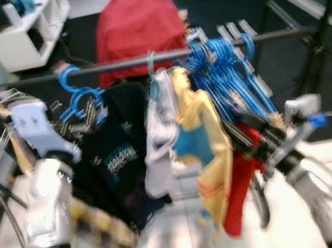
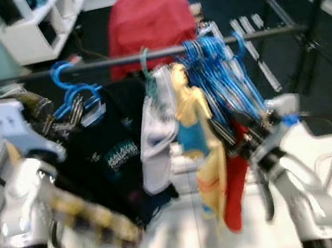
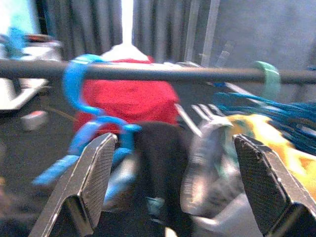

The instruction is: Hang hanger

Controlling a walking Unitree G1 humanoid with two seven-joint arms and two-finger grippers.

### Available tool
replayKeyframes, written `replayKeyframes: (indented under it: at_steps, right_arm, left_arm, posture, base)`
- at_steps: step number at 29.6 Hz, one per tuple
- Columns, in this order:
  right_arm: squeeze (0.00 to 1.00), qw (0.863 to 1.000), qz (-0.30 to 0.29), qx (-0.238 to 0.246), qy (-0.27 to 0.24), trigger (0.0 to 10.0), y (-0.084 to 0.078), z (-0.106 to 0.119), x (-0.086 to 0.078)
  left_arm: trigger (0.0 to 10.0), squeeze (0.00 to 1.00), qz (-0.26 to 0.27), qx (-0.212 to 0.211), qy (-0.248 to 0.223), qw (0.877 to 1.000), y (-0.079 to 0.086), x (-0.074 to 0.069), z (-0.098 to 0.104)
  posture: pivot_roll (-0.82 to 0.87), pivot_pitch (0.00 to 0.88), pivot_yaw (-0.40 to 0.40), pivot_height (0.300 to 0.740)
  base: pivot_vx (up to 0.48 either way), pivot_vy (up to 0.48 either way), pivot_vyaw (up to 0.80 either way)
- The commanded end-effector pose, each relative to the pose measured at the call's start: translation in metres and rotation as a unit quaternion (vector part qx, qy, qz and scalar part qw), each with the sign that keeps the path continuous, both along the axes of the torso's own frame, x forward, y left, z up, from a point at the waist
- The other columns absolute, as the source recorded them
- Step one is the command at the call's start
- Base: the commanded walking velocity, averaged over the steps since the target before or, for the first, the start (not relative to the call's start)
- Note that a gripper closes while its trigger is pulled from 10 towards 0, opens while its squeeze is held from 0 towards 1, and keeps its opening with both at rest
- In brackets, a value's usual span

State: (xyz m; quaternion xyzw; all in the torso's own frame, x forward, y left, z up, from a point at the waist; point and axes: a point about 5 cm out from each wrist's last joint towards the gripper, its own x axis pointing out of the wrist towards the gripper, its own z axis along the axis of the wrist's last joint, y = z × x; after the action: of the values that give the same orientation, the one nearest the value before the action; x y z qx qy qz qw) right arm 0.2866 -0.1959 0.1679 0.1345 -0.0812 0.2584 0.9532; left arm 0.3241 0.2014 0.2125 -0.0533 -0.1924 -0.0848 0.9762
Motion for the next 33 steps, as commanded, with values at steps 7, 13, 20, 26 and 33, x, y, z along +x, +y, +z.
replayKeyframes:
  at_steps: [7,13,20,26,33]
  right_arm:
    - [0.0,1.0,-0.003,-0.012,0.006,10.0,0.002,-0.003,-0.002]
    - [0.0,0.998,-0.011,-0.053,0.035,10.0,0.003,-0.011,0.002]
    - [0.0,0.976,0.051,-0.199,0.076,10.0,0.026,-0.03,0.003]
    - [0.0,0.971,0.027,-0.217,0.098,10.0,0.024,-0.035,0.009]
    - [0.0,0.949,-0.099,-0.271,0.129,10.0,0.002,-0.034,0.039]
  left_arm:
    - [10.0,0.0,-0.089,0.024,-0.005,0.996,-0.01,-0.008,0.006]
    - [10.0,0.0,-0.115,0.031,0.016,0.993,-0.026,-0.01,-0.004]
    - [10.0,0.0,-0.109,0.015,0.055,0.992,-0.059,-0.009,-0.025]
    - [10.0,0.0,-0.111,0.013,0.064,0.992,-0.062,-0.009,-0.028]
    - [10.0,0.0,-0.105,0.007,0.099,0.989,-0.073,-0.013,-0.048]
  posture:
    - [-0.13,0.149,0.036,0.74]
    - [-0.13,0.152,0.039,0.74]
    - [-0.12,0.159,0.047,0.74]
    - [-0.13,0.162,0.052,0.74]
    - [-0.12,0.164,0.057,0.74]
  base:
    - [0.0,0.0,0.0]
    - [0.0,0.0,0.0]
    - [0.0,0.0,0.0]
    - [0.0,0.0,0.0]
    - [0.0,0.0,0.0]
